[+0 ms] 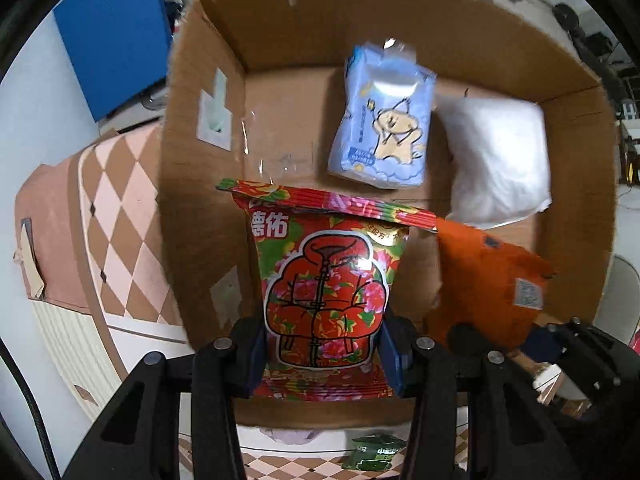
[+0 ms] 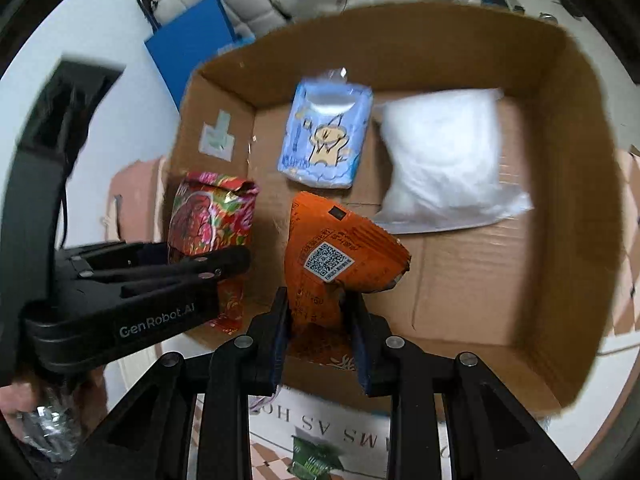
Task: Organize soft objects
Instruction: 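Lower both snack bags into the box and open both grippers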
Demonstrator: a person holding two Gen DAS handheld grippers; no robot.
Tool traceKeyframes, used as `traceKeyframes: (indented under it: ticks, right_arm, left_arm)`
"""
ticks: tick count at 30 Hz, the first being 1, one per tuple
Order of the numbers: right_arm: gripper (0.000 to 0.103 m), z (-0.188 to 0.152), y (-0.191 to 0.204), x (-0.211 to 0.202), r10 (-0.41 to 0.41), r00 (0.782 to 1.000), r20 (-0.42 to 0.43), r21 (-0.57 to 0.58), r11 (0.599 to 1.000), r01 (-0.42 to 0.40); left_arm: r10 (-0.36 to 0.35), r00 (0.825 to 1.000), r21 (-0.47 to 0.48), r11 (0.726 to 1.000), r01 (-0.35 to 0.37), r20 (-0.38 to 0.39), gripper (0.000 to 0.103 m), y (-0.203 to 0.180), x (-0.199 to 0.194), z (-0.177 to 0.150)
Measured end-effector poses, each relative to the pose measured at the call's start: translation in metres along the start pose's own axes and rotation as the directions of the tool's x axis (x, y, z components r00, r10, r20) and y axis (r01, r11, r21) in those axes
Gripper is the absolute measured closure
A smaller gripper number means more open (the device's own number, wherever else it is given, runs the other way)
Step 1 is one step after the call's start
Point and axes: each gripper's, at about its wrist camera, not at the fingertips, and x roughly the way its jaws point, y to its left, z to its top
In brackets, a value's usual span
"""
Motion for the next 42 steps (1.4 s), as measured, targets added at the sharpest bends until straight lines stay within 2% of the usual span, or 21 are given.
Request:
traceKeyframes:
  ticks: [10, 13, 14, 15, 17, 22, 24, 26, 28, 29, 38, 42]
  right_arm:
    - [0.073, 0.012, 0.003, 0.041, -0.003, 0.997, -0.077, -0.006, 1.000, 0.002]
    - [0.067, 0.015, 0.000, 0.051, 0.004, 0.992, -0.125, -0.002, 1.000, -0.005]
    - [0.057, 0.019, -0.002, 0.054, 0.006, 0.991, -0.137, 0.006, 1.000, -0.005]
    - [0.042, 0.019, -0.005, 0.057, 0.015, 0.988, -0.152, 0.017, 1.000, -0.013]
    - [0.025, 0.019, -0.009, 0.059, 0.015, 0.987, -0.162, 0.028, 1.000, -0.011]
    - [0.016, 0.012, -0.007, 0.045, -0.072, 0.988, -0.137, -0.001, 0.997, 0.072]
    - [0.010, 0.007, -0.005, 0.034, -0.120, 0.986, -0.113, -0.016, 0.993, 0.119]
    - [0.009, 0.001, -0.006, 0.023, -0.164, 0.983, -0.086, -0.026, 0.986, 0.162]
    - [0.004, -0.005, -0.006, 0.011, -0.205, 0.977, -0.064, -0.026, 0.979, 0.203]
    - [0.000, -0.008, -0.006, 0.004, -0.217, 0.975, -0.050, -0.023, 0.976, 0.216]
    - [0.000, -0.028, -0.004, -0.056, -0.248, 0.965, 0.082, 0.034, 0.969, 0.246]
    - [0.000, -0.041, 0.002, -0.076, -0.240, 0.961, 0.135, 0.028, 0.971, 0.238]
  left_arm:
    - [0.006, 0.998, 0.004, 1.000, -0.006, -0.068, 0.058, 0.003, 0.030, 0.009]
    - [-0.072, 0.992, -0.032, 0.997, 0.069, -0.104, 0.052, 0.003, 0.032, 0.010]
    - [-0.081, 0.991, -0.031, 0.996, 0.078, -0.103, 0.044, 0.002, 0.031, 0.009]
    - [-0.070, 0.993, -0.020, 0.997, 0.069, -0.090, 0.039, 0.000, 0.027, 0.008]
    - [-0.052, 0.997, -0.010, 0.999, 0.052, -0.064, 0.035, -0.002, 0.020, 0.006]
    - [-0.033, 0.999, -0.009, 0.999, 0.033, -0.011, 0.034, -0.006, 0.000, -0.005]
    - [-0.030, 0.999, -0.015, 0.999, 0.030, 0.017, 0.033, -0.006, -0.009, -0.011]
    - [-0.032, 0.998, -0.030, 0.999, 0.033, 0.053, 0.021, -0.004, -0.021, -0.021]
    - [-0.042, 0.996, -0.038, 0.998, 0.045, 0.085, 0.013, -0.004, -0.030, -0.031]
    - [-0.048, 0.994, -0.041, 0.998, 0.052, 0.100, 0.013, -0.003, -0.034, -0.033]
    - [-0.066, 0.973, -0.060, 0.995, 0.081, 0.222, 0.013, 0.000, -0.071, -0.067]
    - [-0.048, 0.955, -0.064, 0.996, 0.070, 0.292, 0.013, -0.003, -0.093, -0.093]
